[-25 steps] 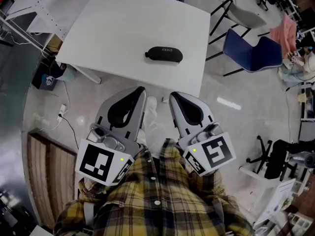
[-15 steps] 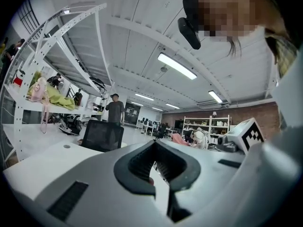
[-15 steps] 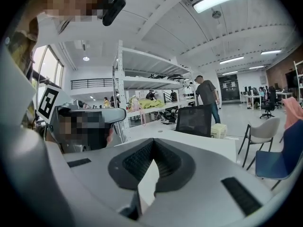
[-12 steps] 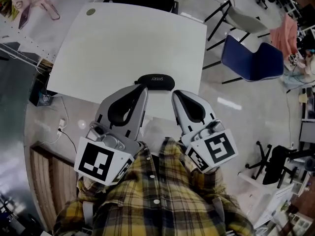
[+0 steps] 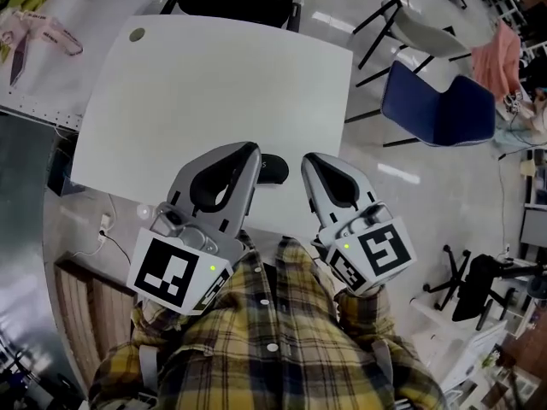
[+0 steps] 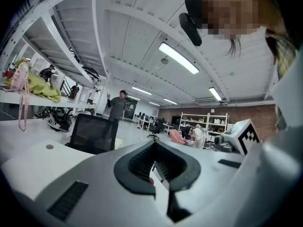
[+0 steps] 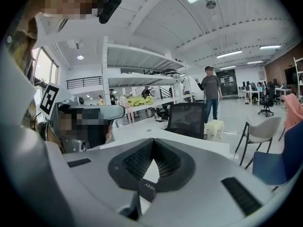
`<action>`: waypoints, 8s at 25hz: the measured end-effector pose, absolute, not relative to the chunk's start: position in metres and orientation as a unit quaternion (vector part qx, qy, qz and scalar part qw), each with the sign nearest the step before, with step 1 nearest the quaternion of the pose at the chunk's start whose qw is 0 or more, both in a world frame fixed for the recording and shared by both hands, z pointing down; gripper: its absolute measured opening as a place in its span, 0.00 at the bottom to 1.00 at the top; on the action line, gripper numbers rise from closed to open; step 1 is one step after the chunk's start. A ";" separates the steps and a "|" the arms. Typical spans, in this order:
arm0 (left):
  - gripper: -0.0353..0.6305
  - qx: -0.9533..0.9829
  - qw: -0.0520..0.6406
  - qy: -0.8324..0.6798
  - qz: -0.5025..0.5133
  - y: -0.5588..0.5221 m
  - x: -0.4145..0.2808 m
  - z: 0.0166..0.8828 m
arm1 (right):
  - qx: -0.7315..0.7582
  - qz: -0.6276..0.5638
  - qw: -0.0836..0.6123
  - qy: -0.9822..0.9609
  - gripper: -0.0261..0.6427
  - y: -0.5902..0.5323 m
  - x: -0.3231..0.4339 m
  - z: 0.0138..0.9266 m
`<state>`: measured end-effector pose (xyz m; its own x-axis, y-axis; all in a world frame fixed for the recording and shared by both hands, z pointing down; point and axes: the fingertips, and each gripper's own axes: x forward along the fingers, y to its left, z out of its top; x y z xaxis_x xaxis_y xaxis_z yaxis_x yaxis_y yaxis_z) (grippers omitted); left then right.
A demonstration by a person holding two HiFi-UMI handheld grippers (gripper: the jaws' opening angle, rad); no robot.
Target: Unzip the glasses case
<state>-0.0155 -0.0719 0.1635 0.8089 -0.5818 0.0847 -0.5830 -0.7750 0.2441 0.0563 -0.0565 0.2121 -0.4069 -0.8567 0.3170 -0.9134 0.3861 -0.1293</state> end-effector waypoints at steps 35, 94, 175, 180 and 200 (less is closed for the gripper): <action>0.17 0.948 0.080 -0.094 0.294 -0.081 0.031 0.353 | 0.585 0.270 0.136 -0.753 0.04 -0.044 0.091 0.345; 0.49 0.904 -0.003 0.094 0.417 -0.047 0.045 0.464 | 0.417 0.181 0.365 -0.812 0.04 -0.012 0.063 0.486; 0.53 0.847 0.326 -0.288 0.307 -0.107 -0.061 0.456 | 0.318 0.130 0.435 -0.832 0.04 -0.076 -0.022 0.487; 0.53 0.846 0.330 -0.287 0.306 -0.112 -0.068 0.460 | 0.293 0.105 0.440 -0.842 0.04 -0.110 -0.029 0.492; 0.52 0.878 0.242 -0.119 0.396 -0.078 -0.030 0.469 | 0.361 0.183 0.403 -0.821 0.04 -0.097 0.028 0.483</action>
<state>-0.0298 -0.0776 0.4689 0.6582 -0.0160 0.7526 -0.4001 -0.8543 0.3318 0.0281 -0.0970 0.4828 -0.4146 -0.4447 0.7939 -0.7397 0.6728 -0.0094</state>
